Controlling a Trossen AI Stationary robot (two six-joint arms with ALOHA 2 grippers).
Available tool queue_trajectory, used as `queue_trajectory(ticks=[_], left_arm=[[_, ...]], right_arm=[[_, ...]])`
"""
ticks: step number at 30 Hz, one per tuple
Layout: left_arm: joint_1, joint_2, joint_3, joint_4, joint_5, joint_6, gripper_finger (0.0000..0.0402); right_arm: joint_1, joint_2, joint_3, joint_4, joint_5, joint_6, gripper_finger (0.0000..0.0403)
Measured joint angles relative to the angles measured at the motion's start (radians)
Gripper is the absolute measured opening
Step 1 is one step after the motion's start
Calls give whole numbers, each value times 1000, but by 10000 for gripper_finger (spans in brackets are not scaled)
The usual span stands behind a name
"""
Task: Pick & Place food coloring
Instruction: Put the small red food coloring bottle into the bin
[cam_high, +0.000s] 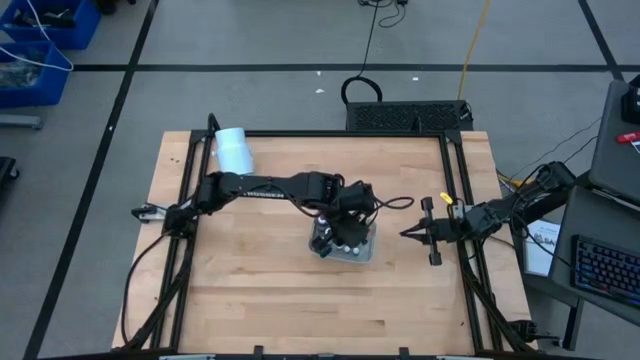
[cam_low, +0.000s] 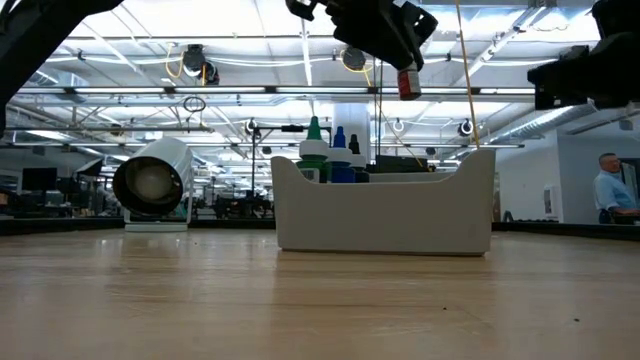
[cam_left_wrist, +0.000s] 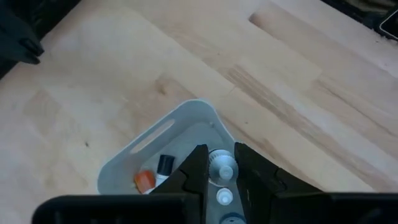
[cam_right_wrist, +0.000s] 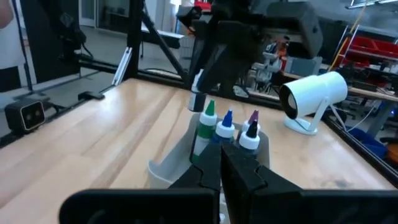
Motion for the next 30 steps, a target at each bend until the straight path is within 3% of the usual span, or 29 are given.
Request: queue_trajectory(ticks=[9, 13, 18, 24, 30], left_arm=[[4, 0, 0, -6, -12, 6, 59], [3, 0, 0, -39, -22, 16, 64], [4, 0, 0, -36, -23, 52, 60], [15, 0, 0, -27, -23, 67, 67], [26, 0, 0, -32, -22, 46, 63]], right_arm=[[0, 2, 0, 34, -7, 6, 0], [0, 1, 0, 91, -149, -25, 0], [1, 1, 0, 142, -160, 37, 0], [1, 2, 0, 156, -315, 19, 0], [2, 13, 0, 150, -291, 17, 0]])
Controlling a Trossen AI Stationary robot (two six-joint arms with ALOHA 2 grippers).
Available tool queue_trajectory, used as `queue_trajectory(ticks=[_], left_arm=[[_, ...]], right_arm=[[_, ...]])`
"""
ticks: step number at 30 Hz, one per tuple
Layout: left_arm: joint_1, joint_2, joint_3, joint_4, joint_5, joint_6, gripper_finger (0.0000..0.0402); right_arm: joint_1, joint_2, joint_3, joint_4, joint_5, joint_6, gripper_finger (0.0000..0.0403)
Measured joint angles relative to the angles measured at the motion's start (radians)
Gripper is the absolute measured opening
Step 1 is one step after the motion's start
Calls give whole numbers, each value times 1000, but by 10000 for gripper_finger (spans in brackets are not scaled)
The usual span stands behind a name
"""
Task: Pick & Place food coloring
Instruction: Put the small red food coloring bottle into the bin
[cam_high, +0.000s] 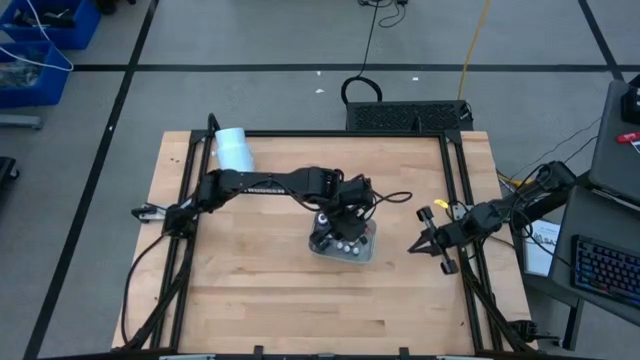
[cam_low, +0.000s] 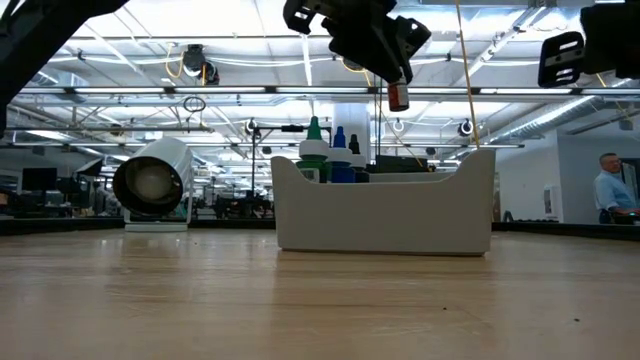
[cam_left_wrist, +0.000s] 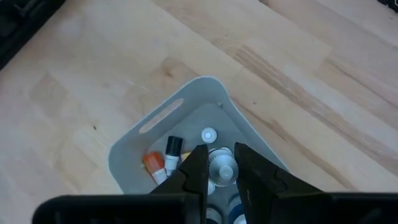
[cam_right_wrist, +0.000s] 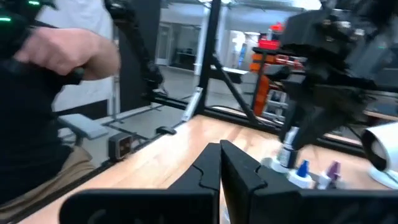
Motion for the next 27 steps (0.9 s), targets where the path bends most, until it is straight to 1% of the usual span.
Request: queue_trajectory(ticks=[2, 4, 9, 12, 17, 22, 27], left_arm=[[4, 0, 0, -10, 11, 18, 61], [7, 0, 0, -34, 23, 47, 62], [11, 2, 0, -32, 13, 12, 65], [6, 8, 0, -16, -17, -32, 59], [-19, 28, 1, 28, -88, -143, 62], [-46, 76, 1, 35, -129, -172, 68], [-57, 119, 0, 56, -175, -167, 69]], right_arm=[[0, 2, 0, 0, -24, -10, 0], [0, 4, 0, 0, -21, -12, 0], [0, 17, 0, -11, -18, -19, 0], [0, 26, 0, -8, -18, -20, 0], [0, 30, 0, -8, -11, -39, 0], [0, 32, 0, -8, 58, -37, 0], [-1, 41, 0, -15, 59, -36, 0]])
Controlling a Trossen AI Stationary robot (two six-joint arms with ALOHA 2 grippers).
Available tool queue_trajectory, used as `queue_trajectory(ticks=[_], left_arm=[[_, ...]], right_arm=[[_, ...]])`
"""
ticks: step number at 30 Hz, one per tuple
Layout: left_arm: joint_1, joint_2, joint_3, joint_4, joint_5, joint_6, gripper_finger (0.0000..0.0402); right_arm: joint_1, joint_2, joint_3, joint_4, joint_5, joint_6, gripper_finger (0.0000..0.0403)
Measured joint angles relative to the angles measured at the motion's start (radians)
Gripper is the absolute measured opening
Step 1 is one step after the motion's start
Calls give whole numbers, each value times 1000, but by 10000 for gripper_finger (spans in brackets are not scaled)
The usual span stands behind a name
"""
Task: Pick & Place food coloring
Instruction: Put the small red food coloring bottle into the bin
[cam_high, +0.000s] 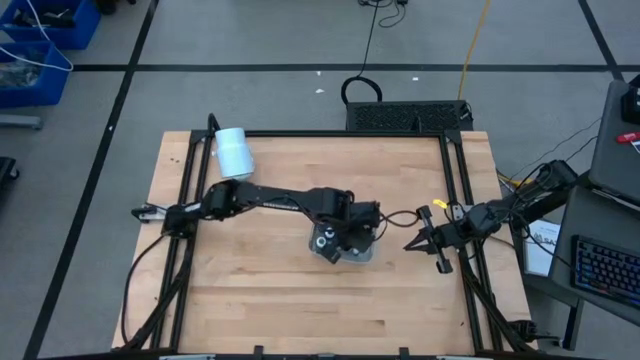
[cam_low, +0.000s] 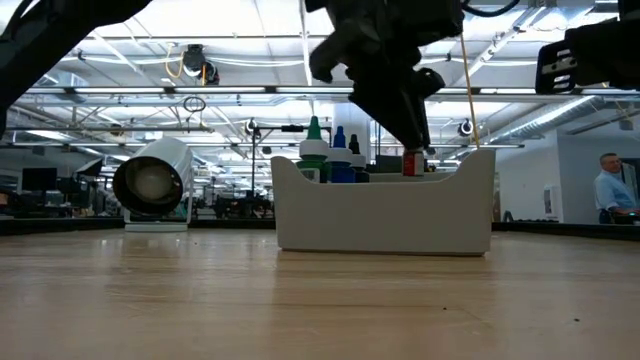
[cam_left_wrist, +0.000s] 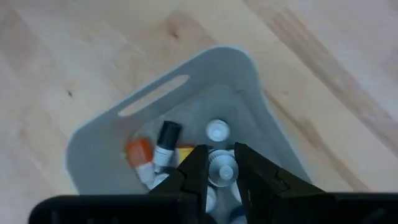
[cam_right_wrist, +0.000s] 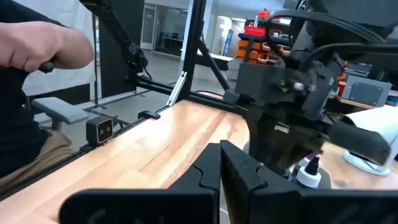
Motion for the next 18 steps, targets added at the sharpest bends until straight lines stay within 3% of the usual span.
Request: queue_trajectory(ticks=[18], left_arm=[[89, 5, 0, 11, -20, -3, 71]], right_arm=[[0, 17, 0, -15, 4, -4, 0]])
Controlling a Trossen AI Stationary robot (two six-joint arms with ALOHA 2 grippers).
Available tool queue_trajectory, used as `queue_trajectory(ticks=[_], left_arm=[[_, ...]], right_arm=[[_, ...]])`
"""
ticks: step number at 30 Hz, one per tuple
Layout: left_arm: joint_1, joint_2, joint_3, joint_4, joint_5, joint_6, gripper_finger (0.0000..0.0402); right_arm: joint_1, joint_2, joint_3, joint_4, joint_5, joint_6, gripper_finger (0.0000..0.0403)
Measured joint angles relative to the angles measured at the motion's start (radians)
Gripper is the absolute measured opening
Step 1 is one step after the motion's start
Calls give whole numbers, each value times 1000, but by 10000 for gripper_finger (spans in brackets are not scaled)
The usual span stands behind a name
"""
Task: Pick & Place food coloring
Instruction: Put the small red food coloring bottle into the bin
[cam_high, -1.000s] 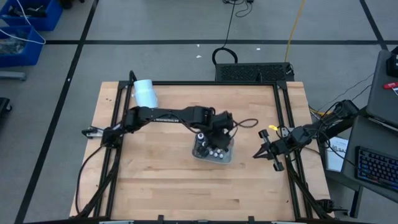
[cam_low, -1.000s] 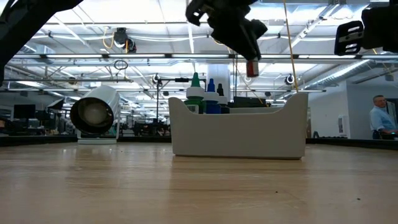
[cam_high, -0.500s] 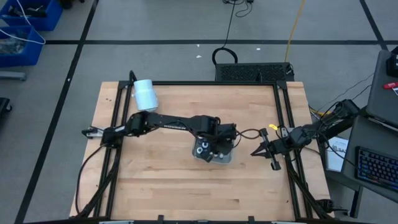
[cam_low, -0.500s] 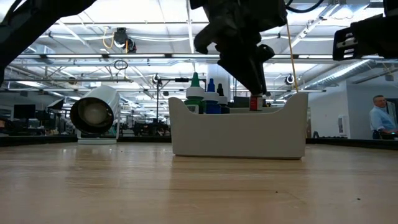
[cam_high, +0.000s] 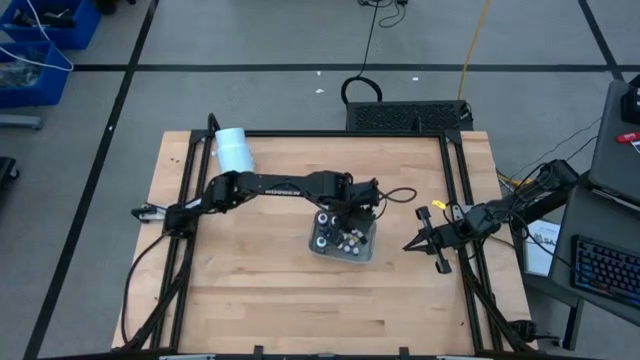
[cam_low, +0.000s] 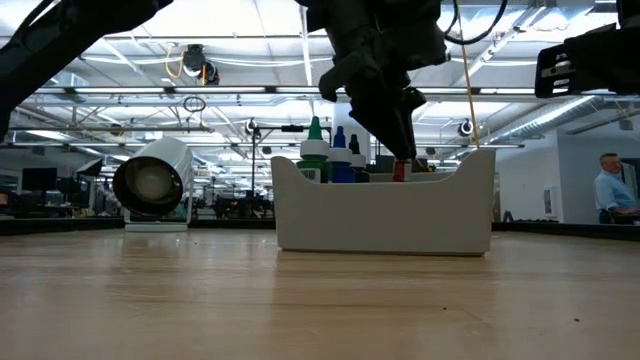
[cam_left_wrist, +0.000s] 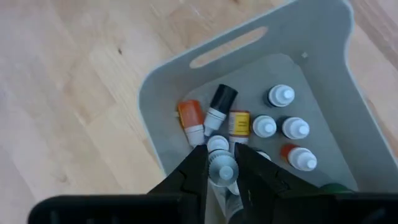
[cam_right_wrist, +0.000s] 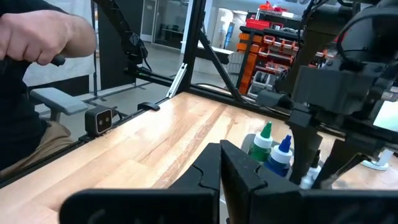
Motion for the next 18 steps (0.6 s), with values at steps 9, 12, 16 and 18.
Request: queue_trajectory(ticks=[9, 12, 16, 18], left_arm=[[1, 24, -1, -24, 19, 3, 71], [-3, 30, -1, -29, 19, 11, 71], [-3, 32, -1, -32, 20, 12, 71], [-3, 31, -1, -31, 20, 12, 71]], right_arm=[[0, 0, 0, -3, 0, -7, 0], [0, 0, 0, -9, 0, -7, 0], [0, 0, 0, -9, 0, -7, 0], [0, 0, 0, -9, 0, -7, 0]])
